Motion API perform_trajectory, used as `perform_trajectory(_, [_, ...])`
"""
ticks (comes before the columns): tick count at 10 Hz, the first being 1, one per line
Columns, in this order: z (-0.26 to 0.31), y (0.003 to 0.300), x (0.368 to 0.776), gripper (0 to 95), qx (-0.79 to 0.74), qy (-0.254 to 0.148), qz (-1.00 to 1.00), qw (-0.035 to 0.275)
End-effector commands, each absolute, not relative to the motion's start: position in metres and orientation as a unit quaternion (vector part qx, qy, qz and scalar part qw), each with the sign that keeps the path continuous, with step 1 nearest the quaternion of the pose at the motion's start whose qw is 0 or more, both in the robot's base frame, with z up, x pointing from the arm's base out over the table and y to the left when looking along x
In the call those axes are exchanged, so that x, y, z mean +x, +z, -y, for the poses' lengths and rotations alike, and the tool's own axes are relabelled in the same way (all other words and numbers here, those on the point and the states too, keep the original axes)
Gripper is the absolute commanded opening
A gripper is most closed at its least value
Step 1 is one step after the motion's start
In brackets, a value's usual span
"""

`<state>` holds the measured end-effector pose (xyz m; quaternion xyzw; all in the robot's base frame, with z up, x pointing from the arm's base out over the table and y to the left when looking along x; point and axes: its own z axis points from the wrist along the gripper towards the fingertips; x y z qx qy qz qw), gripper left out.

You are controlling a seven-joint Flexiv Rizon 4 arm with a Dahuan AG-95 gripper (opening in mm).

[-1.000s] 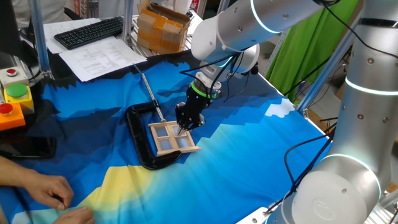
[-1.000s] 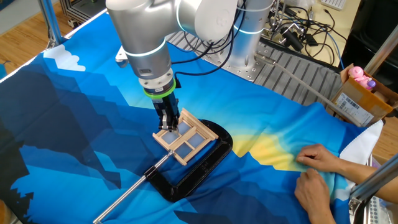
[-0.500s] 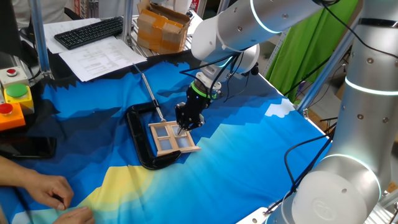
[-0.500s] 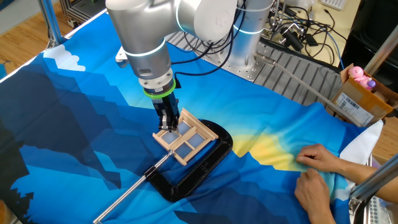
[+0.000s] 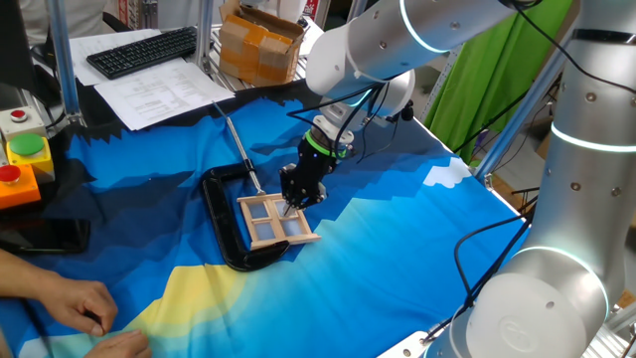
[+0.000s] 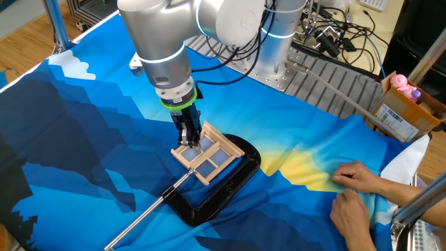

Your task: Open a sliding window

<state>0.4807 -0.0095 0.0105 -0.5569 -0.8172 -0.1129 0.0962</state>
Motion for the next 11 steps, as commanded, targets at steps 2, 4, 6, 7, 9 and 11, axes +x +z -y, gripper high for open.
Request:
perform_trajectory(2, [0.0092,0.0105,0.4803,0.0,-0.560,-0.113,0.815,0.097])
perform_trajectory(4, [0.0088,0.0105,0.4799,0.0,-0.563,-0.111,0.813,0.098])
perform_trajectory(6, [0.0082,0.0104,0.4790,0.0,-0.562,-0.107,0.814,0.101])
perform_trajectory(7, [0.0078,0.0102,0.4785,0.0,-0.562,-0.107,0.814,0.101])
perform_trajectory(9, [0.0070,0.0097,0.4768,0.0,-0.562,-0.106,0.814,0.101])
perform_trajectory(11, [0.0077,0.0111,0.4761,0.0,-0.561,-0.106,0.814,0.103])
